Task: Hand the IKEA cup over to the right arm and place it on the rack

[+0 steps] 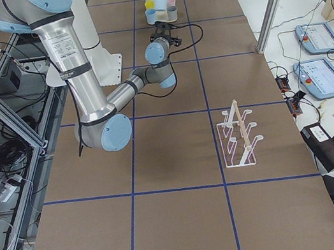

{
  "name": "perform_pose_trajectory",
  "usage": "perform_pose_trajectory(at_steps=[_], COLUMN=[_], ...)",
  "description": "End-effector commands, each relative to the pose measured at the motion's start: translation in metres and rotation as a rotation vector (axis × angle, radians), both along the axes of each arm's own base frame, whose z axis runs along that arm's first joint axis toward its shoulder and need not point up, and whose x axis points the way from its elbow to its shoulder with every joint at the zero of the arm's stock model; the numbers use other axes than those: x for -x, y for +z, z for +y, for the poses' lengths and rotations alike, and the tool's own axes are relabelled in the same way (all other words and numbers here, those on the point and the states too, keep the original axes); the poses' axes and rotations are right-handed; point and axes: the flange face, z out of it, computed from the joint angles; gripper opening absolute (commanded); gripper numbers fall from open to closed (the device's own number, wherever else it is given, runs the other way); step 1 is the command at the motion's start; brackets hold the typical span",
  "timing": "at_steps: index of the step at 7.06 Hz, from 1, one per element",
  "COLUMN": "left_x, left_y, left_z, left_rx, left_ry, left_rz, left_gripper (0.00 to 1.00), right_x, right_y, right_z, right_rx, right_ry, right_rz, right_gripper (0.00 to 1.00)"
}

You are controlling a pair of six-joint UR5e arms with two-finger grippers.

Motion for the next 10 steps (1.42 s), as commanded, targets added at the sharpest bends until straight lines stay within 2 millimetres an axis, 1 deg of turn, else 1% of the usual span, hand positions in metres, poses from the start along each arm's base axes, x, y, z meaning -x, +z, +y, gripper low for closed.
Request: perform_pose_trajectory(at_steps=[1,2,3,4,5,6,7,10], left_x=[-0.028,-0.034,-0.035,-0.042,-0.046,-0.055,-0.066,-0.074], left_y=[-0.004,-0.001,0.001,0.006,0.008,0.009,0.006,0.008], left_z=[0.003,-0.002,-0.003,-0.007,-0.006,-0.007,-0.006,-0.007], left_rx=[-0.009,0.001,0.002,0.012,0.014,0.02,0.019,0.022], left_ry=[0.008,-0.002,-0.004,-0.003,0.003,0.0,-0.003,0.002], left_rz=[0.046,0.04,0.037,0.022,0.019,0.011,0.017,0.009], left_gripper=[0.0,0.0,0.0,0.0,0.0,0.0,0.0,0.0], right_x=[0.006,0.005,0.004,0.008,0.008,0.008,0.012,0.017], right_y=[-0.006,-0.007,-0.012,-0.011,-0.013,-0.015,-0.018,-0.019], right_z=[0.004,0.006,0.007,0.01,0.01,0.012,0.015,0.02], right_rx=[-0.02,-0.032,-0.07,-0.124,-0.131,-0.132,-0.133,-0.128], right_ry=[0.0,-0.002,0.013,0.031,0.036,0.036,0.031,0.027], right_rz=[-0.038,-0.056,-0.062,-0.047,-0.05,-0.055,-0.061,-0.068], right_gripper=[0.98,0.98,0.96,0.95,0.95,0.95,0.94,0.94])
